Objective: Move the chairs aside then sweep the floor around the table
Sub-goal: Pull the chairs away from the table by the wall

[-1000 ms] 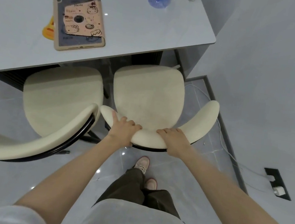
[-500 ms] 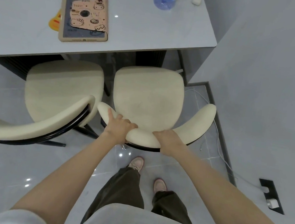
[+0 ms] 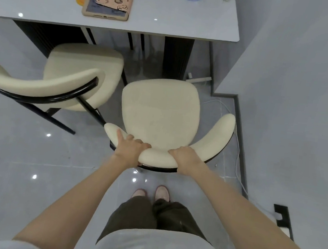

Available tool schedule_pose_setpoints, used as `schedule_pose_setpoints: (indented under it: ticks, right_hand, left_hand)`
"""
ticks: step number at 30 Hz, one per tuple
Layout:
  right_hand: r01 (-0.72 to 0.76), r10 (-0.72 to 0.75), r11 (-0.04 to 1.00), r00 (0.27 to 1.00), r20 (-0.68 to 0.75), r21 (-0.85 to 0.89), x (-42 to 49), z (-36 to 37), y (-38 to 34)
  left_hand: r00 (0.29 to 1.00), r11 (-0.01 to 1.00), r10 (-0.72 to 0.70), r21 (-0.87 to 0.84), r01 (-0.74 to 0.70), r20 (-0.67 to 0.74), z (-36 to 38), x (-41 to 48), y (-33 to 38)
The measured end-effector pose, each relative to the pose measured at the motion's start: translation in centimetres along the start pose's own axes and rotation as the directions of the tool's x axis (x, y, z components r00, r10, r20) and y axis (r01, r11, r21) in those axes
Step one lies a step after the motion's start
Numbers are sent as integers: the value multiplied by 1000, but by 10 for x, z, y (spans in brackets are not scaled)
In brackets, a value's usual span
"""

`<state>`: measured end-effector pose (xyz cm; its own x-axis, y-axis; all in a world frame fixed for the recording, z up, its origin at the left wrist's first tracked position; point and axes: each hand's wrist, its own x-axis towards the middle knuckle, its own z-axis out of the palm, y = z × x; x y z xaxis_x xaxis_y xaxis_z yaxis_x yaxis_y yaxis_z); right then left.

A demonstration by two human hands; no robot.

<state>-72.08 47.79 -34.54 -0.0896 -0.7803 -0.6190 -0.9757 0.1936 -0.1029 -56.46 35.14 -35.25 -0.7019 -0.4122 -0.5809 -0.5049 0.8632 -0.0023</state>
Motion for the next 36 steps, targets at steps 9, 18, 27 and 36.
schedule_pose_setpoints:
  ticks: [9,18,27,36]
  right_hand:
    - [3,-4,999,1000,-10,-44,-54,43,-12]
    - [-33,32,999,999,-12,-41,-123,98,-59]
    - [-40,39,999,998,-40,-28,-185,149,-80]
    - [-4,-4,998,992,-127,-60,-234,190,-51]
  left_hand:
    - [999,997,-49,-60,49,-5,36,-56,50]
    - [996,997,-52,-61,47,-78,101,-124,86]
    - [997,995,-61,-84,57,-48,140,-181,134]
    - [991,984,-123,-137,116,-44,154,-214,209]
